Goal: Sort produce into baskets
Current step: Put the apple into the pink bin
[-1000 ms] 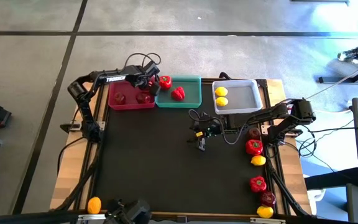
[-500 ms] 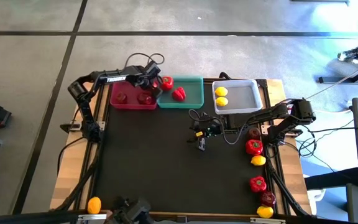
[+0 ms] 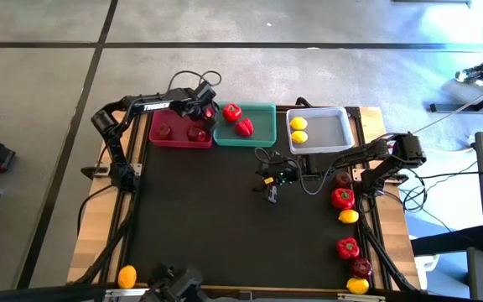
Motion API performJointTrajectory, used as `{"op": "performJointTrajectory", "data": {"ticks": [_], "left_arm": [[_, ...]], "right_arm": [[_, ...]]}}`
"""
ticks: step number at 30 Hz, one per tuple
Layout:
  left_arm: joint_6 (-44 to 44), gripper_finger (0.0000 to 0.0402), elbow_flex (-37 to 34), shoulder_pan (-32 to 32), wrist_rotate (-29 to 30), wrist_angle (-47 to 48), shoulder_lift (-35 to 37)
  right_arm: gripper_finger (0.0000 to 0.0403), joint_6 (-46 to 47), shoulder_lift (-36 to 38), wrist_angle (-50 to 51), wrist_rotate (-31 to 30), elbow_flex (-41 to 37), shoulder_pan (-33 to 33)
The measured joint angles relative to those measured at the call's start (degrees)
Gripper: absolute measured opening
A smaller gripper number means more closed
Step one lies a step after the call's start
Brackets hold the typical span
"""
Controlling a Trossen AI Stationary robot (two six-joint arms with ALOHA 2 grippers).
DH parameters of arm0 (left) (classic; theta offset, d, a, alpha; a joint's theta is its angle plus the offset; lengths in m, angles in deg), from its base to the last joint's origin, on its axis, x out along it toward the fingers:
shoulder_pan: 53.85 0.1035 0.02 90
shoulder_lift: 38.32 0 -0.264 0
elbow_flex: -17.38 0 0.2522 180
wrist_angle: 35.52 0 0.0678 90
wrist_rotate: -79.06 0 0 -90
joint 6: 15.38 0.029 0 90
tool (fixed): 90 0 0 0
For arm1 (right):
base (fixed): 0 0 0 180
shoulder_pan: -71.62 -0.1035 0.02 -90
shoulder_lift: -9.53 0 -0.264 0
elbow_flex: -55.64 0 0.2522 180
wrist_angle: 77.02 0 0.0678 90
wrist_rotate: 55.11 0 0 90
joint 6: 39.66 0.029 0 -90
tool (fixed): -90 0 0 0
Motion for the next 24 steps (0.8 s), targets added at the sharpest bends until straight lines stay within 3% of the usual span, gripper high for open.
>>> {"op": "performJointTrajectory", "data": {"ticks": [17, 21, 24], "left_arm": [[-3.3, 0.0380, 0.0, 0.0, 0.2, 0.8, -0.8], [-6.8, 0.0397, 0.0, 0.0, -1.0, 0.8, -0.9], [-4.6, 0.0393, 0.0, 0.1, -4.4, 0.2, -0.9]], "right_arm": [[0.0260, 0.0, 0.0, 0.0, -1.7, 0.0, 0.0], [0.0260, 0.0, 0.0, 0.0, -1.6, 0.0, 0.0], [0.0260, 0.0, 0.0, 0.0, -1.6, 0.0, 0.0]]}}
